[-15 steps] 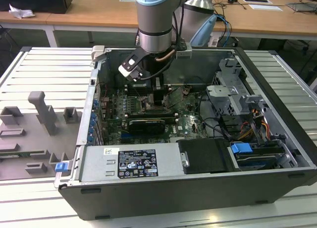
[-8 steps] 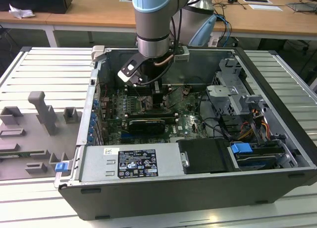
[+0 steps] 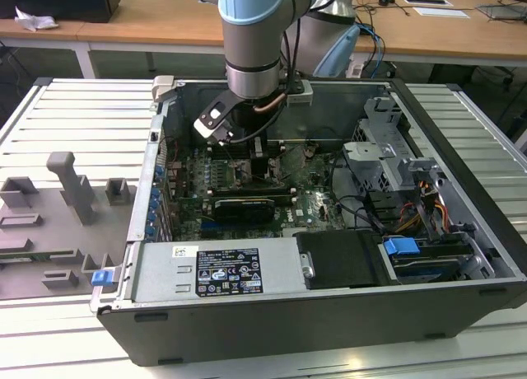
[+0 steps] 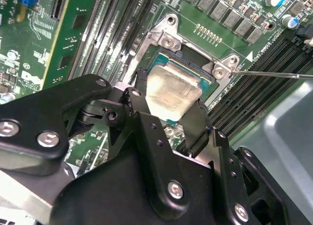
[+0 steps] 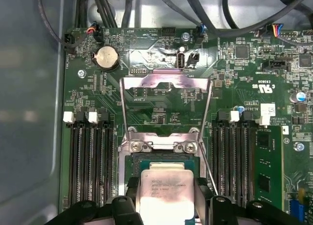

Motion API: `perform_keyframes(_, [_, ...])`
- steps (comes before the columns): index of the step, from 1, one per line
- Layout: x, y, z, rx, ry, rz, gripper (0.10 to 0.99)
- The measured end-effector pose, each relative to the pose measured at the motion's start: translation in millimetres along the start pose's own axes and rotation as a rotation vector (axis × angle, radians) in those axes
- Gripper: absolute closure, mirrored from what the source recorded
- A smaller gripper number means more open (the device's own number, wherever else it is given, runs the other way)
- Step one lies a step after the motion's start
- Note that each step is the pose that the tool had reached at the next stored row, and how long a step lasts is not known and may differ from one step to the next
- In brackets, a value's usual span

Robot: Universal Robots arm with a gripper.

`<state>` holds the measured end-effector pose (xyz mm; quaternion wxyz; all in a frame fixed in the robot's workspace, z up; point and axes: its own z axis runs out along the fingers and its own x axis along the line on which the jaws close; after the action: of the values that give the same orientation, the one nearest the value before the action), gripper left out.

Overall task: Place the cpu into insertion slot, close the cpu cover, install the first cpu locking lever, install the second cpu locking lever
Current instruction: 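Place the cpu into insertion slot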

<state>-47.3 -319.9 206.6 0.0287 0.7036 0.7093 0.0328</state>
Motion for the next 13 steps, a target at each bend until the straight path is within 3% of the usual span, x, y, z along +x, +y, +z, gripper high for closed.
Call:
perform_keyframes(10, [1.9, -0.2, 3.5, 0.000, -0.0005, 0.003, 0.557])
perform_keyframes(13, [2.0, 0.0, 3.9, 0.000, -0.0004, 0.003, 0.482])
